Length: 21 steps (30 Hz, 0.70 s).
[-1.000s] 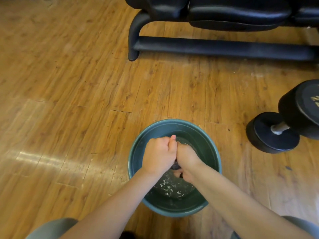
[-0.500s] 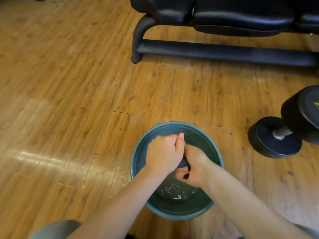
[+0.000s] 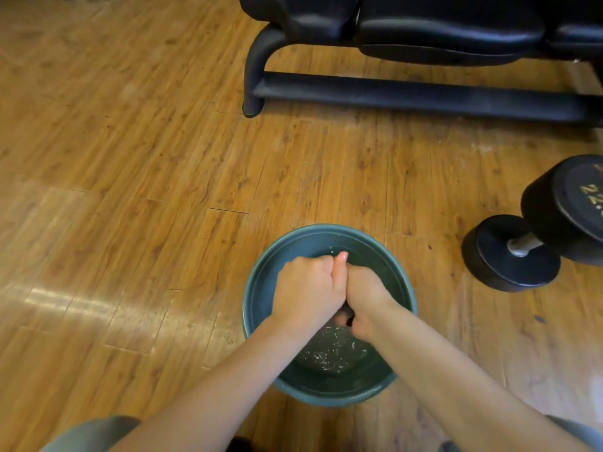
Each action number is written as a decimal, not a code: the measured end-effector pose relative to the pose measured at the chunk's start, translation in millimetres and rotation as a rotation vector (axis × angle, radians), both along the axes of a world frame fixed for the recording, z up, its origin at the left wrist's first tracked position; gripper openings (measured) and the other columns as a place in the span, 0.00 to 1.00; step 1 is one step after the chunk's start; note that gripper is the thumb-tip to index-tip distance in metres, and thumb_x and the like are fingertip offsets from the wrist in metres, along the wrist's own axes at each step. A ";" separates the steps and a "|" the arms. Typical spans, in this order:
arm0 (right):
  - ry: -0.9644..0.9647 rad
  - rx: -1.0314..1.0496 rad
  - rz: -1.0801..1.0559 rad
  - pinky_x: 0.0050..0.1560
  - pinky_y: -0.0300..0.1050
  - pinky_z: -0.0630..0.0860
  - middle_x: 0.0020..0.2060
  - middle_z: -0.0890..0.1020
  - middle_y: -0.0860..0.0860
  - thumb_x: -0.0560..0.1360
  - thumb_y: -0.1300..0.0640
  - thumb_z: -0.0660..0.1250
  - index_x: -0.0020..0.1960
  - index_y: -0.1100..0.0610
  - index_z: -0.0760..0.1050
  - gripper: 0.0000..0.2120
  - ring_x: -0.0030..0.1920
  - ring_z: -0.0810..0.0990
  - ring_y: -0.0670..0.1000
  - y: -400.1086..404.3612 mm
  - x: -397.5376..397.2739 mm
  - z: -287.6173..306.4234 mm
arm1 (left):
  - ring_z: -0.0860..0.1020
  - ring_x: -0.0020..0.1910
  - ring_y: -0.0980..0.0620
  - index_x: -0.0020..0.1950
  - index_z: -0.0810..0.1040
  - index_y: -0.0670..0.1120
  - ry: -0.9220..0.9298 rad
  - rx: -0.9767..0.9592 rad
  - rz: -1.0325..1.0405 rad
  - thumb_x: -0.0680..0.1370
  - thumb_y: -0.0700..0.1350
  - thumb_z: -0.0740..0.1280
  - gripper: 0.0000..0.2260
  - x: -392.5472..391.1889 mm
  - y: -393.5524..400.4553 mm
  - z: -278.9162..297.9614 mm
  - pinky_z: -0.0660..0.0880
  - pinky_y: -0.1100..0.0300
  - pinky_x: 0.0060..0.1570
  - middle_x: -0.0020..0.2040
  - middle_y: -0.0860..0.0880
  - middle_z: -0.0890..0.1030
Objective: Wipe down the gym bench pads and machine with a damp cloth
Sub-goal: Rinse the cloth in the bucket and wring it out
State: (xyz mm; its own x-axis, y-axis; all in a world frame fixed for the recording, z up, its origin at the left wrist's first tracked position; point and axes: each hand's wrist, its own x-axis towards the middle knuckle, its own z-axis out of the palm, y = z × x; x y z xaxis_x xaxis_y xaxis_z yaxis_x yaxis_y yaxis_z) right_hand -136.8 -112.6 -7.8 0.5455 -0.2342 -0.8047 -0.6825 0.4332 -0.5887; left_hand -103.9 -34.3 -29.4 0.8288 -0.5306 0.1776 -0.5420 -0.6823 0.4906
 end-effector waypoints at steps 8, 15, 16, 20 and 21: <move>-0.157 -0.016 0.054 0.22 0.38 0.64 0.27 0.75 0.51 0.81 0.52 0.55 0.43 0.58 0.73 0.14 0.24 0.71 0.47 -18.5 4.7 -0.7 | 0.71 0.27 0.52 0.33 0.70 0.48 0.233 0.058 -0.017 0.82 0.53 0.55 0.19 10.3 -4.8 30.2 0.67 0.59 0.27 0.27 0.52 0.72; -0.530 -0.472 0.534 0.44 0.29 0.71 0.43 0.77 0.43 0.73 0.65 0.69 0.51 0.47 0.74 0.15 0.42 0.75 0.39 -64.3 9.7 23.9 | 0.78 0.48 0.52 0.46 0.79 0.52 0.815 -0.014 0.027 0.76 0.45 0.69 0.02 55.9 22.9 74.3 0.73 0.56 0.52 0.48 0.50 0.82; -0.542 -0.575 0.577 0.41 0.27 0.69 0.40 0.77 0.43 0.72 0.64 0.70 0.47 0.46 0.75 0.13 0.40 0.74 0.39 -66.4 10.5 27.2 | 0.79 0.45 0.52 0.45 0.80 0.49 0.804 -0.075 0.076 0.75 0.45 0.70 0.01 56.5 23.9 79.5 0.74 0.57 0.50 0.45 0.49 0.83; -0.539 -0.846 0.404 0.30 0.36 0.61 0.28 0.69 0.48 0.73 0.55 0.70 0.35 0.62 0.74 0.13 0.29 0.64 0.44 -78.6 18.6 31.1 | 0.76 0.38 0.54 0.39 0.81 0.46 0.622 -0.263 0.246 0.73 0.48 0.72 0.07 61.8 23.2 86.8 0.69 0.60 0.39 0.36 0.50 0.80; -0.585 -0.851 0.354 0.31 0.36 0.61 0.29 0.69 0.50 0.73 0.56 0.70 0.34 0.64 0.73 0.14 0.30 0.64 0.44 -81.3 19.6 33.9 | 0.75 0.38 0.54 0.38 0.80 0.46 0.630 -0.334 0.260 0.74 0.46 0.72 0.06 62.2 21.7 86.8 0.69 0.61 0.38 0.36 0.50 0.79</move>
State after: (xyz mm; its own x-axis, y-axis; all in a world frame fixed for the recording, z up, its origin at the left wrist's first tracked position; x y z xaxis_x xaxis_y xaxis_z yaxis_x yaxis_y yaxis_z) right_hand -117.2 -193.9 26.1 0.9372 -0.3456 -0.0473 -0.2048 -0.4352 -0.8767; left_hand -41.7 -12.7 57.4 0.9179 -0.3051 -0.2537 0.0673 -0.5103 0.8574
